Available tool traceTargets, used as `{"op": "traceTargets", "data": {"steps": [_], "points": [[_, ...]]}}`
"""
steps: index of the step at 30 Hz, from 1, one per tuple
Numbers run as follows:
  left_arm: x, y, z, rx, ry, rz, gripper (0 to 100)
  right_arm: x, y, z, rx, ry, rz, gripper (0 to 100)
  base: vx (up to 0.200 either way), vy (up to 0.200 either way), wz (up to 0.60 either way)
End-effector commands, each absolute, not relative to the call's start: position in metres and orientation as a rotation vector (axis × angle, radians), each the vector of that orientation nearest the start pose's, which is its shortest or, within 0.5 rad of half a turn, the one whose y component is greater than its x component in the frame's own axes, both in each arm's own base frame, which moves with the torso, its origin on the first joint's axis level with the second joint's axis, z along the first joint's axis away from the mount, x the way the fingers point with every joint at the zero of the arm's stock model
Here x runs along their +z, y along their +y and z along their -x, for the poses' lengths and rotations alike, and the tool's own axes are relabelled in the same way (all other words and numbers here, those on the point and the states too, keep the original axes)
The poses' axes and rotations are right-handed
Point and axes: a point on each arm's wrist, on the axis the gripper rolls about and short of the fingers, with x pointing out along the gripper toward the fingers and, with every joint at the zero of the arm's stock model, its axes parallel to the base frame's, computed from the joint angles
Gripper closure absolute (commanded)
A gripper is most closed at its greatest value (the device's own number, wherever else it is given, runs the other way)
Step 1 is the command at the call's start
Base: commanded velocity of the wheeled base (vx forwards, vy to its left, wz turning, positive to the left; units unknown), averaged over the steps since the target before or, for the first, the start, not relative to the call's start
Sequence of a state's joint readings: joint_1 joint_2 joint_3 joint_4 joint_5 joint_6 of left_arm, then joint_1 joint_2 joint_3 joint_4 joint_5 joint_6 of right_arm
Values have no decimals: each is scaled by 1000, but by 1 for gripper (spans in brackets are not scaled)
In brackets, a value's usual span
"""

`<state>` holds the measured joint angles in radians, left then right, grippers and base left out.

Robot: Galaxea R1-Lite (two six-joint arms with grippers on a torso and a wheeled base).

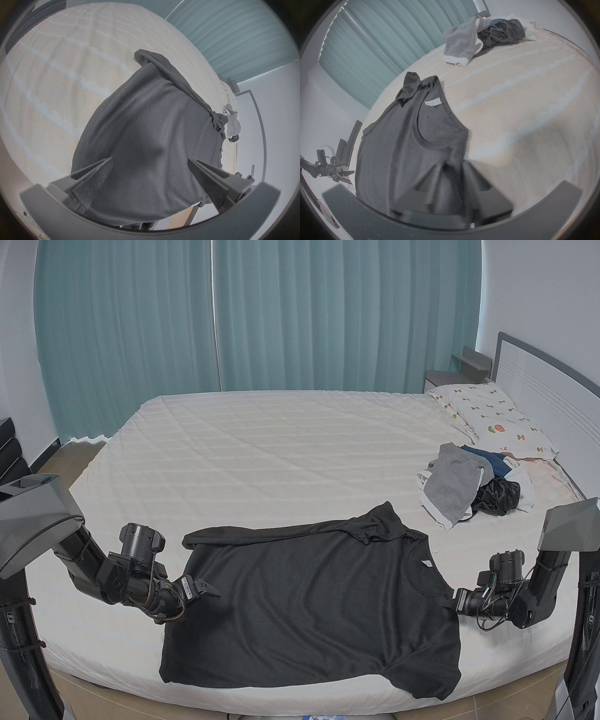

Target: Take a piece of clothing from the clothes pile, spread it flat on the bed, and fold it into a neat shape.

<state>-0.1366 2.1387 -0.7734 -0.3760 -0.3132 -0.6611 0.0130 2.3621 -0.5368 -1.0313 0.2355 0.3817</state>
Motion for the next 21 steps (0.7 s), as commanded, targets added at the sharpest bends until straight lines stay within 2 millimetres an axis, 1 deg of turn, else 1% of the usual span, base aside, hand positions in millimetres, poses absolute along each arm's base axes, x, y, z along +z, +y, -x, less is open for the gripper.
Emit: {"op": "traceTargets", "data": {"steps": [1, 6, 10, 18, 19, 21], "points": [[9, -51, -322, -65, 1108, 680, 0, -53, 7, -308, 68, 848, -451, 100, 0, 0, 0], [9, -51, -322, -65, 1109, 678, 0, -50, -5, -302, 27, 846, -463, 100, 0, 0, 0], [8, -49, -322, -60, 1110, 680, 0, -48, -14, -303, 3, 819, -476, 100, 0, 0, 0], [7, -49, -322, -63, 1106, 681, 0, -49, -13, -298, 7, 824, -472, 100, 0, 0, 0], [7, -49, -322, -68, 1099, 682, 0, -49, -13, -298, 9, 826, -474, 0, 0, 0, 0], [7, -49, -322, -77, 1073, 683, 0, -46, -12, -297, 18, 812, -478, 0, 0, 0, 0]]}}
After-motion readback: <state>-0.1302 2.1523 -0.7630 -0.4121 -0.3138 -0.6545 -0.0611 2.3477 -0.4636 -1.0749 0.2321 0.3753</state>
